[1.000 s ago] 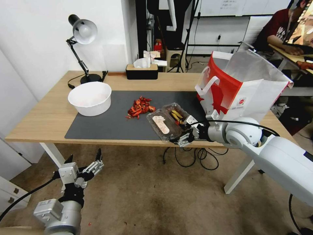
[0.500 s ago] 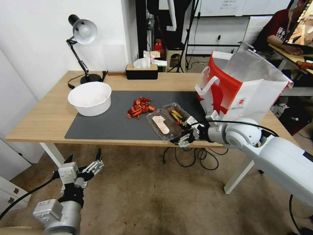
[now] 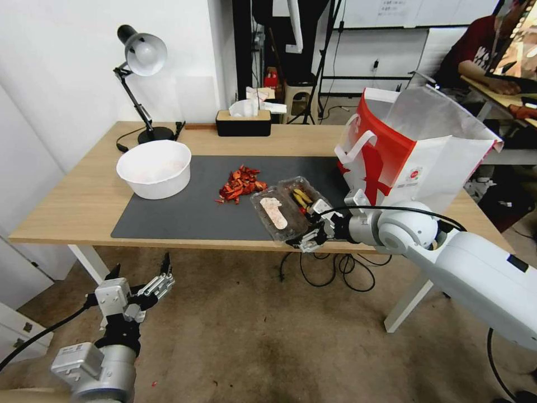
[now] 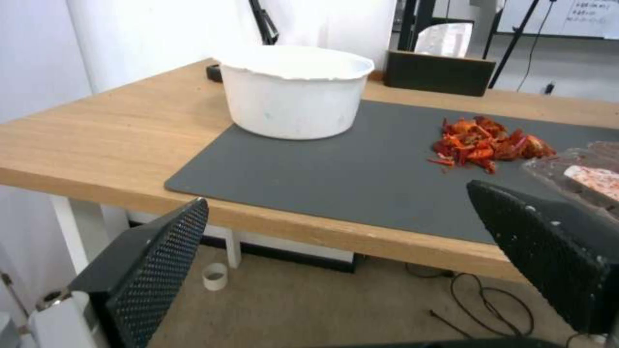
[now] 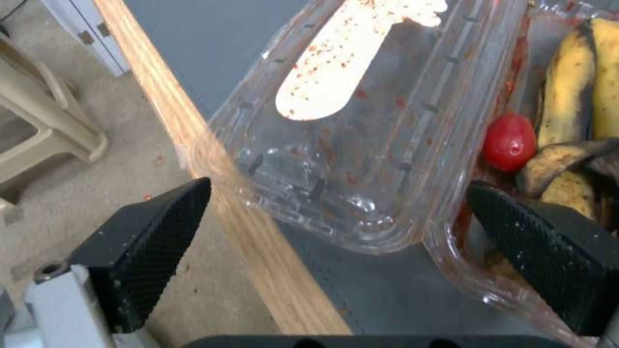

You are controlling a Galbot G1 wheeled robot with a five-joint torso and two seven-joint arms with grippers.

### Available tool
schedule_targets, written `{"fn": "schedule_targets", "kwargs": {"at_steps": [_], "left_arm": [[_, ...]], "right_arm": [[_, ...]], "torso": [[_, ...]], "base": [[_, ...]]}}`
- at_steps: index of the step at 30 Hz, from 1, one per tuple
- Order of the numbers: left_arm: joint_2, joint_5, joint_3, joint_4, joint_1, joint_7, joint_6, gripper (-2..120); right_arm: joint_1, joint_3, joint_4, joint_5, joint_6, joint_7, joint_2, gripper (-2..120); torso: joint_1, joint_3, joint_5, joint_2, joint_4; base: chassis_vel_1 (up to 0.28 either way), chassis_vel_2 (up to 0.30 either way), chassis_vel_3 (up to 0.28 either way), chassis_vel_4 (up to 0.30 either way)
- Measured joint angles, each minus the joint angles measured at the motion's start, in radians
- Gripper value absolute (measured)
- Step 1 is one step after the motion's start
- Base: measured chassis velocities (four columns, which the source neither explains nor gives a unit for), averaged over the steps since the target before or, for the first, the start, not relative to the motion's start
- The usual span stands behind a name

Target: Close the disposable takeout box, then place it into the delivery bag.

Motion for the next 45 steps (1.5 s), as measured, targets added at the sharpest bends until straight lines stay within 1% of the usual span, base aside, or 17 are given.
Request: {"fn": "schedule_targets", "kwargs": {"at_steps": [17,30,37,45], "left_arm": [[0.000,-0.022,-0.022,0.005,-0.009,-0.007,-0.004,100],[0.000,-0.022,-0.021,-0.004,-0.005,-0.010,-0.004,100],[0.000,-0.020,-0.018,-0.013,0.001,-0.013,-0.005,100],[0.000,-0.020,-0.018,-0.021,0.009,-0.014,-0.007,100]], "right_arm": [[0.053,-0.067,-0.033,0.057,0.000,0.055,0.055,100],[0.061,-0.076,-0.010,0.070,0.000,0.091,0.056,100],[0.038,-0.073,0.044,0.097,0.000,0.193,0.046,100],[0.027,-0.071,0.057,0.142,0.000,0.251,0.050,100]], "torso": [[0.000,0.000,0.0000,0.000,0.0001],[0.000,0.000,0.0001,0.000,0.0001],[0.000,0.000,0.0002,0.000,0.0000],[0.000,0.000,0.0001,0.000,0.0001]], "base": [[0.000,0.000,0.000,0.000],[0.000,0.000,0.000,0.000],[0.000,0.000,0.000,0.000],[0.000,0.000,0.000,0.000]]}}
